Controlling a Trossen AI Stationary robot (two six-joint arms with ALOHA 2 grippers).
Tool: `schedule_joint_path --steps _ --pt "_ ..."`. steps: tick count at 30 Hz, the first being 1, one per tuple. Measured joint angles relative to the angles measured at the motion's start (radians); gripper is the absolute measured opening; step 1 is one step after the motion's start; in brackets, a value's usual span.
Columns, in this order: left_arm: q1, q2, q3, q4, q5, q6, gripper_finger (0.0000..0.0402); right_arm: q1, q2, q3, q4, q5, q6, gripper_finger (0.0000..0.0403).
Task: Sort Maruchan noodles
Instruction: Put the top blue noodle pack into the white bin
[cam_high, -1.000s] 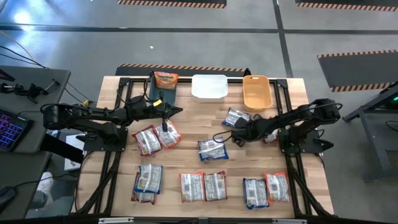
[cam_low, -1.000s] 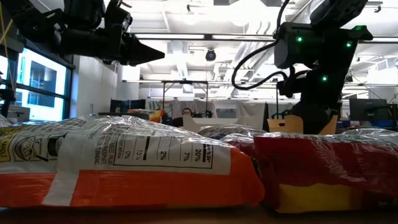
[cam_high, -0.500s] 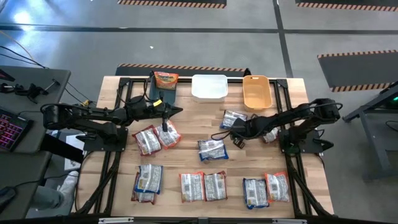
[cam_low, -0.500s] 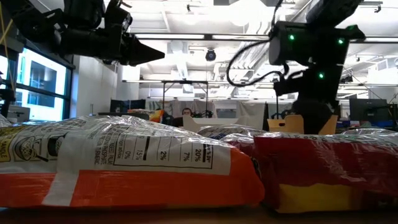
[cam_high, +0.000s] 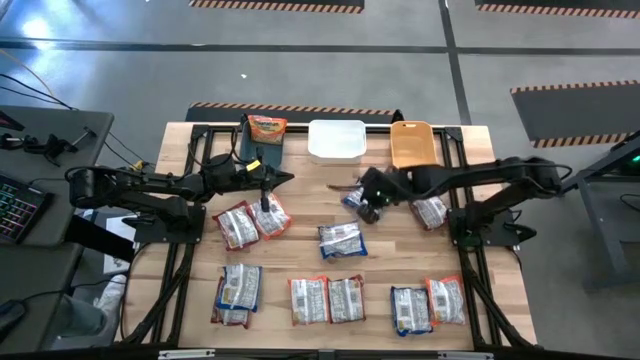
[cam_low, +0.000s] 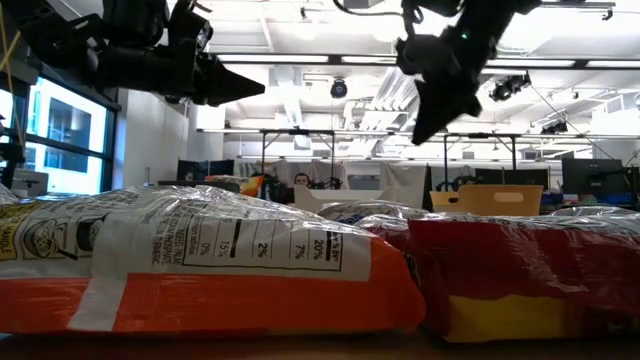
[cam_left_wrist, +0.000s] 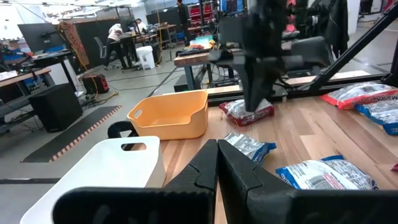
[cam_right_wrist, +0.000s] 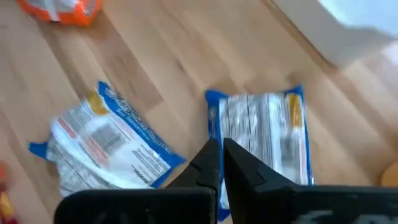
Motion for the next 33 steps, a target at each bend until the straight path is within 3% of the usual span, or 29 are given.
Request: schedule_joint_path --steps 6,11,16,20,28,33 --pt "-0.016 0.000 0.000 0.001 0.000 0.005 0.0001 0.030 0.001 -0.032 -0.038 0.033 -0.180 0.0034" --pt "-0.016 0.000 0.000 0.002 0.000 0.011 0.0000 0.120 0.002 -0.142 -0.041 0.081 -0.282 0.0114" --pt "-0.016 0.000 0.000 0.003 0.000 0.012 0.0000 0.222 0.002 -0.268 0.081 0.239 -0.404 0.0193" --pt "-0.016 0.000 0.000 0.003 0.000 0.012 0.0000 0.260 0.007 -0.314 0.177 0.316 -0.459 0.0234" --pt "-0.016 0.000 0.000 0.004 0.000 0.012 0.0000 0.260 0.102 -0.289 0.181 0.254 -0.345 0.0249" --pt "-0.016 0.000 0.000 0.004 0.000 0.012 0.0000 0.256 0.192 -0.219 0.123 0.282 -0.067 0.0246"
